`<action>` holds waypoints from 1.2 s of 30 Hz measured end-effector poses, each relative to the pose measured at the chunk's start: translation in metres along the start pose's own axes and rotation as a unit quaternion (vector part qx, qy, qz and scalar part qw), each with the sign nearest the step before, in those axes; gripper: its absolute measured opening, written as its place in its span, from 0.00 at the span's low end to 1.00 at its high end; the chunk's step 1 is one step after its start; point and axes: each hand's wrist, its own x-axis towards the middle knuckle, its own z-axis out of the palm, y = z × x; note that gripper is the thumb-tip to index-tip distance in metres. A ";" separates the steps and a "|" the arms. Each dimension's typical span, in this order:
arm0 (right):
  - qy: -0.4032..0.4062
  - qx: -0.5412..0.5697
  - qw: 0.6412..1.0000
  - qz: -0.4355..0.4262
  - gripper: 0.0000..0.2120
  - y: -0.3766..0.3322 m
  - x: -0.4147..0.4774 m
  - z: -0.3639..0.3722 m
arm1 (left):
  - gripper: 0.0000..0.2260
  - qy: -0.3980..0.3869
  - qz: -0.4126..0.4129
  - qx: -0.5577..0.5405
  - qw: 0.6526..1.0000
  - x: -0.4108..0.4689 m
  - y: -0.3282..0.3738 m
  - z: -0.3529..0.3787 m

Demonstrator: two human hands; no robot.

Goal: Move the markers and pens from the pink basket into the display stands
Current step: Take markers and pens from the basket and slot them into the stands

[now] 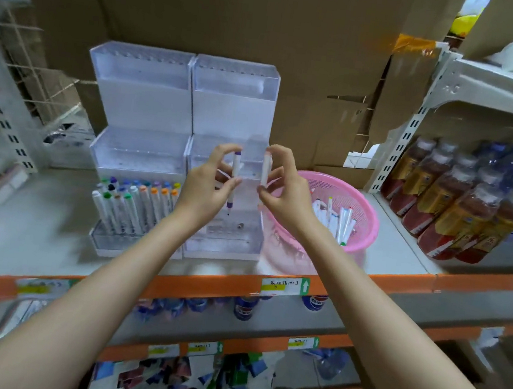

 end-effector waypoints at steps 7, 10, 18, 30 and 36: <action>-0.022 0.012 1.000 -0.012 0.29 -0.037 -0.011 0.053 | 0.17 0.018 -0.003 0.024 1.000 -0.020 -0.023 -0.052; -0.021 0.017 1.000 -0.008 0.28 -0.051 -0.013 0.073 | 0.16 0.020 -0.007 0.017 1.000 -0.027 -0.033 -0.073; -0.022 0.048 0.999 -0.008 0.25 -0.084 -0.016 0.118 | 0.09 0.053 -0.037 0.003 0.998 -0.036 -0.058 -0.109; 0.047 0.048 0.998 0.010 0.19 -0.090 -0.009 0.154 | 0.09 0.044 -0.004 0.007 0.999 -0.031 -0.078 -0.124; 0.053 0.034 0.998 0.007 0.18 -0.086 -0.010 0.163 | 0.09 0.038 -0.006 -0.007 0.999 -0.030 -0.083 -0.124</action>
